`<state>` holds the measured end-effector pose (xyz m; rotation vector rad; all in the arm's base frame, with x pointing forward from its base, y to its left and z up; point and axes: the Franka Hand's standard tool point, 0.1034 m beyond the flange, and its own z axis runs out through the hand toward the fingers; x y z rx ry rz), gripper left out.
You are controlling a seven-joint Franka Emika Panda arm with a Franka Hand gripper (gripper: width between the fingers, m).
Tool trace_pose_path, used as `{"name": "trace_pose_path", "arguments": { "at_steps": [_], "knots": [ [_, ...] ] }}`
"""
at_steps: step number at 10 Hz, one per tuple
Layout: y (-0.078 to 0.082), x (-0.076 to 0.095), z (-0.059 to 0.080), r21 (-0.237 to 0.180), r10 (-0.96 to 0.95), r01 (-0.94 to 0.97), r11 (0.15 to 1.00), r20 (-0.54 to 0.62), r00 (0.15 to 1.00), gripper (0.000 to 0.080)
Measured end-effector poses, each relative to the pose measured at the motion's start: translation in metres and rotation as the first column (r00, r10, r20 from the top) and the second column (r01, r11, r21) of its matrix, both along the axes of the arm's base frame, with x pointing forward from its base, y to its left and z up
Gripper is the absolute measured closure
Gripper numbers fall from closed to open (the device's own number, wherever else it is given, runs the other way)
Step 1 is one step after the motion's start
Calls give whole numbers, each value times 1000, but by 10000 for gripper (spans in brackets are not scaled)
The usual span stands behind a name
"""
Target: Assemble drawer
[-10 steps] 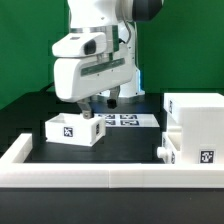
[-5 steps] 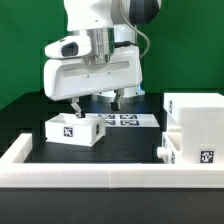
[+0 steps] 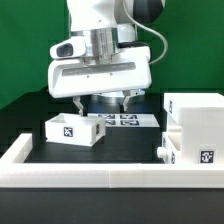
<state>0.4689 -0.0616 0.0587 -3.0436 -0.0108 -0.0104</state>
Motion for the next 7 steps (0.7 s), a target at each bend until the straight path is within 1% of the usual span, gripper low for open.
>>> {"name": "trace_pose_path", "arguments": {
  "at_steps": [2, 3, 4, 5, 6, 7],
  "knots": [
    [-1, -3, -5, 9, -169, 169, 986, -24, 985, 151],
    [-3, -6, -11, 10, -224, 225, 974, -39, 974, 151],
    [-6, -7, -15, 11, -240, 240, 971, -36, 970, 151],
    [-5, -10, -22, 12, -331, 332, 943, -51, 942, 151],
    [-3, -12, -28, 11, -364, 365, 931, -57, 930, 151],
    [-3, -16, -34, 9, -359, 360, 933, -53, 932, 151]
  ]
}}
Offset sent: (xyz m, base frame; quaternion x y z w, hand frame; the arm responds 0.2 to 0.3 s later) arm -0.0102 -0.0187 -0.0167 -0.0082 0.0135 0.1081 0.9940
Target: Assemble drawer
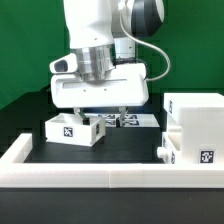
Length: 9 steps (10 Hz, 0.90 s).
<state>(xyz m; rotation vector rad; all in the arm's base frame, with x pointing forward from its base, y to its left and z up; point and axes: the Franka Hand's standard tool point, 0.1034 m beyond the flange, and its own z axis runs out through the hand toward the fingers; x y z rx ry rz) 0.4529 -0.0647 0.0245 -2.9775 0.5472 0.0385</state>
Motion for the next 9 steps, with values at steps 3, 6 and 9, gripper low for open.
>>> {"name": "trace_pose_path", "arguments": {
  "at_steps": [3, 6, 9],
  "knots": [
    [1, -11, -14, -5, 65, -65, 998, 7, 998, 151],
    [-2, -13, -16, -10, 105, -105, 994, 14, 994, 272],
    [-5, -9, -15, -12, 122, -122, 992, 20, 992, 608]
  ]
}}
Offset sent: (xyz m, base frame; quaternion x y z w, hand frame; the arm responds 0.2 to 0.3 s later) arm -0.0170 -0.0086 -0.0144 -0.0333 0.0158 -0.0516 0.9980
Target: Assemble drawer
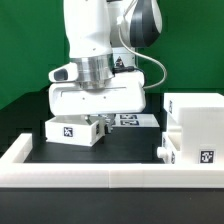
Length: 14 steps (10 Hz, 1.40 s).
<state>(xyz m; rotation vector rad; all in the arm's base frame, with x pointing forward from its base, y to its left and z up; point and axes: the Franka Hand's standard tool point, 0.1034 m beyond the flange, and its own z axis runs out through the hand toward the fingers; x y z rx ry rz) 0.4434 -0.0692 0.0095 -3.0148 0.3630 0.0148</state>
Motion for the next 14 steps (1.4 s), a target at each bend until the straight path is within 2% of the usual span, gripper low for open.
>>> {"name": "trace_pose_path", "arguments": {
  "at_steps": [1, 3, 5, 8, 9, 11, 12, 14],
  "knots": [
    [1, 0, 0, 0, 6, -6, 1000, 0, 1000, 732],
    [2, 1, 0, 0, 14, -14, 1000, 2, 1000, 757],
    [9, 2, 1, -2, 28, -28, 1000, 6, 1000, 757],
    [39, 14, 9, 0, 58, -58, 998, 11, 998, 757],
    [56, 23, 16, 5, 74, -74, 997, 12, 997, 757],
    [74, 38, 34, 18, 128, -128, 992, 2, 992, 757],
    [76, 45, 39, 17, 171, -171, 985, 11, 985, 757],
    [77, 46, 40, 16, 223, -223, 975, 12, 975, 757]
  ]
}}
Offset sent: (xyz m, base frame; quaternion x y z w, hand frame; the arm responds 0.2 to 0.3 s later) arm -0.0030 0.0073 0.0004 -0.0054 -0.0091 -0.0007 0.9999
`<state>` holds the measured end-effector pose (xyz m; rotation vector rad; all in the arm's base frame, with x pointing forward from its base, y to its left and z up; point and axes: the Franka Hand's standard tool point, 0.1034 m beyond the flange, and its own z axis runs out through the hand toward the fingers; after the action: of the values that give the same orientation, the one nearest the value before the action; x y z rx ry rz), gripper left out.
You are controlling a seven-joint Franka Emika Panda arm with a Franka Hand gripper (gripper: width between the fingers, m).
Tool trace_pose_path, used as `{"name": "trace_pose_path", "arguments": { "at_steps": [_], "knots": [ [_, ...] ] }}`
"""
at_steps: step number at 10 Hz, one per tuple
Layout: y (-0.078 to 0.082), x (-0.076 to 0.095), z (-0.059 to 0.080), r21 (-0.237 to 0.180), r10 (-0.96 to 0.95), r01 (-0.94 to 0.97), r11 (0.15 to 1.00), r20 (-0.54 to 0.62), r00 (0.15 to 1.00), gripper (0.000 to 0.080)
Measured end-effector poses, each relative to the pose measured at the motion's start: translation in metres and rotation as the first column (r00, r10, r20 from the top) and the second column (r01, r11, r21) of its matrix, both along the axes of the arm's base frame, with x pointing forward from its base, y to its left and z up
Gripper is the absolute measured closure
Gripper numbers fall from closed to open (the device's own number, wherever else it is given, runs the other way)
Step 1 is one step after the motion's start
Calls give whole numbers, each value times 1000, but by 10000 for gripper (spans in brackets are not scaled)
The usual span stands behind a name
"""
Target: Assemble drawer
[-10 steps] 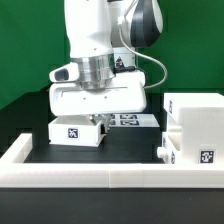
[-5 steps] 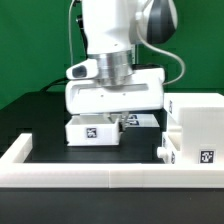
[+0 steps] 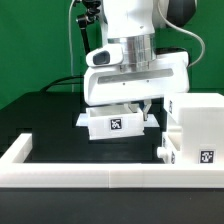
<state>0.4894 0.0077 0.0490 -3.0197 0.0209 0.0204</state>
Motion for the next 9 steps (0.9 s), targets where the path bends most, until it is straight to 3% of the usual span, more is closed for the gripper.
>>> {"name": "trace_pose_path", "arguments": {
  "at_steps": [1, 3, 5, 6, 9],
  "knots": [
    [0, 0, 0, 0, 18, -18, 1000, 1, 1000, 757],
    [-10, 2, 0, -15, 330, -330, 944, 32, 943, 757],
    [-18, 13, 8, -25, 587, -587, 809, 23, 809, 757],
    [-17, 24, 14, -53, 697, -696, 716, 14, 717, 757],
    [-17, 27, 14, -59, 815, -813, 579, 20, 579, 757]
  ]
}}
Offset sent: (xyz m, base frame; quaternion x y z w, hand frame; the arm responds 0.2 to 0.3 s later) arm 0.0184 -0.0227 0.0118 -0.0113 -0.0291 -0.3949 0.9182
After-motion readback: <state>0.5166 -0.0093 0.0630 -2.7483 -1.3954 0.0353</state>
